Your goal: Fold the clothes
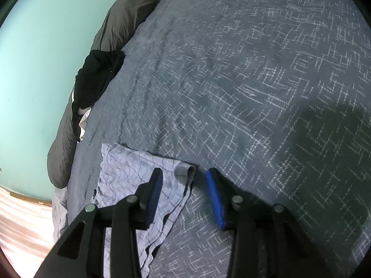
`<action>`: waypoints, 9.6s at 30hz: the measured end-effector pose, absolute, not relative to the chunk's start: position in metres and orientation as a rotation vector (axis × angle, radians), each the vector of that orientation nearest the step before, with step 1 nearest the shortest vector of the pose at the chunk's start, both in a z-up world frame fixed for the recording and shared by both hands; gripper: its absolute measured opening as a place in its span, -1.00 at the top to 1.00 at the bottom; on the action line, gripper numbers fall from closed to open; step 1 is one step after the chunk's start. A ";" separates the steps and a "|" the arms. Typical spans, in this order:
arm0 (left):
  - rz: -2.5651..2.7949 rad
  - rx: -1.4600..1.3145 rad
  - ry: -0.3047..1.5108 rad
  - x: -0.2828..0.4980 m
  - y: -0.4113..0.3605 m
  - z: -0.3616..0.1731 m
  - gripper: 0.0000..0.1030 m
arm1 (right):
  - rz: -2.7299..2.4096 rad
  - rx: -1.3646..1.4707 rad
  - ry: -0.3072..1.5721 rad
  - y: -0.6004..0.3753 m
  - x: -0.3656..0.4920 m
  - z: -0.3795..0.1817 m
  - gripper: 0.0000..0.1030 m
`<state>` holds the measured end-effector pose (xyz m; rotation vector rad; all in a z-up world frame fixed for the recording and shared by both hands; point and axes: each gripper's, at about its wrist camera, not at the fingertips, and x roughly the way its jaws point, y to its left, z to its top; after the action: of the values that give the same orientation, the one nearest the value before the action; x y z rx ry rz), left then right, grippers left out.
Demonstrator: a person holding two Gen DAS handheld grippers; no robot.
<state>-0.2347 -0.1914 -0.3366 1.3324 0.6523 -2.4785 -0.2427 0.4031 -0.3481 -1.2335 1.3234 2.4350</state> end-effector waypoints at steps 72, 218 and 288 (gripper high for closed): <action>-2.756 1.397 0.629 -0.379 -0.112 -0.303 0.08 | 2.760 -1.610 1.017 0.322 -0.389 -0.300 0.26; -2.848 1.339 0.652 -0.403 -0.100 -0.326 0.88 | 2.975 -1.753 0.575 0.269 -0.452 -0.337 0.83; -2.658 1.314 0.625 -0.247 -0.142 -0.311 0.29 | 2.652 -1.289 1.322 0.385 -0.278 -0.316 0.23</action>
<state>-0.2474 -0.1418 -0.3108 1.3141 0.6245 -2.6578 -0.2778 0.3847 -0.3161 -1.2890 1.3222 2.6518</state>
